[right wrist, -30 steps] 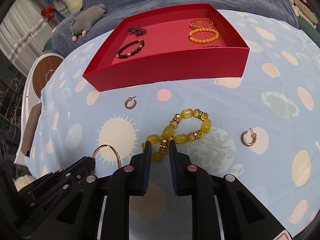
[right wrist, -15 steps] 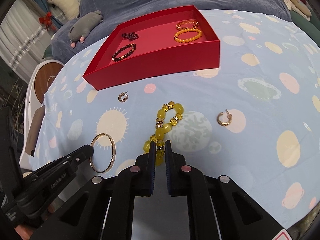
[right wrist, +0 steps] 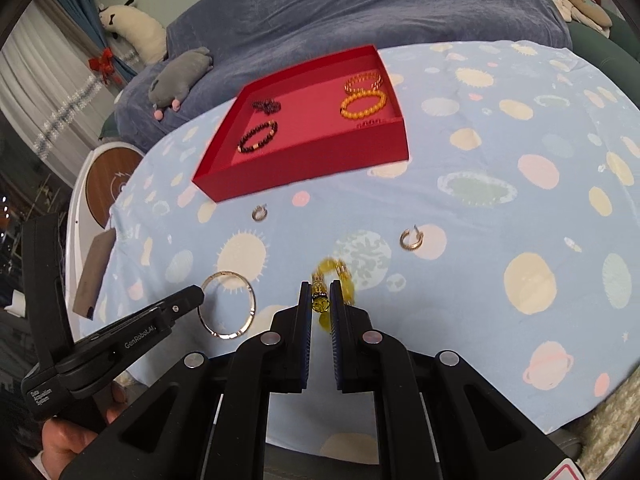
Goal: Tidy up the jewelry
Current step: 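Carry the bangle and yellow bracelet into the red box and open both tools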
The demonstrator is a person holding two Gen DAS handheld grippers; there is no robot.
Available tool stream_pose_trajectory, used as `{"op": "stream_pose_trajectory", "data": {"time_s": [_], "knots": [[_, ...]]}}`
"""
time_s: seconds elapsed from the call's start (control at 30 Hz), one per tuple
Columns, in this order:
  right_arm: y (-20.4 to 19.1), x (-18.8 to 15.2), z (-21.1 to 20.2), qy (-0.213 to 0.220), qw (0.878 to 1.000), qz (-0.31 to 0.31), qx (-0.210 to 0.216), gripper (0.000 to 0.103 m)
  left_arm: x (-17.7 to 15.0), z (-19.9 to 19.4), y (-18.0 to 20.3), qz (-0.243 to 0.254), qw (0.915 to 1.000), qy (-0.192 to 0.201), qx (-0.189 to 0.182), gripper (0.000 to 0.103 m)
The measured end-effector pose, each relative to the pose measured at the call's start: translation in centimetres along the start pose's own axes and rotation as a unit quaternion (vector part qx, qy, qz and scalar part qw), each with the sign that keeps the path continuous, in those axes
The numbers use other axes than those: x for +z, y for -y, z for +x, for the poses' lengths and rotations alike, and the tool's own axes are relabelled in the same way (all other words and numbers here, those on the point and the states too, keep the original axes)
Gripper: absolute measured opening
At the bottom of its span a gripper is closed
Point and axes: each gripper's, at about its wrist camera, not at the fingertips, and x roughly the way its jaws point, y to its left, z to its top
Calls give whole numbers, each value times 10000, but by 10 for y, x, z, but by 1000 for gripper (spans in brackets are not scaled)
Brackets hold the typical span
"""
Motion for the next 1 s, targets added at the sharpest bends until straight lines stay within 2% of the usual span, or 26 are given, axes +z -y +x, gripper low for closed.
{"op": "stream_pose_trajectory", "data": {"time_s": [0.3,0.53,0.8,1.0], "knots": [[-3,43,-25,432,9989,4,185,8,45,-25,22,163,9988,354,-279,3],[-10,105,-24,799,9963,-129,298,8,101,-28,43,330,9966,657,-360,3],[-23,168,10,924,9949,-300,288,8,161,1,59,509,9954,768,-263,3],[-28,191,51,719,9965,-358,218,9,179,35,58,498,9968,602,-137,3]]}}
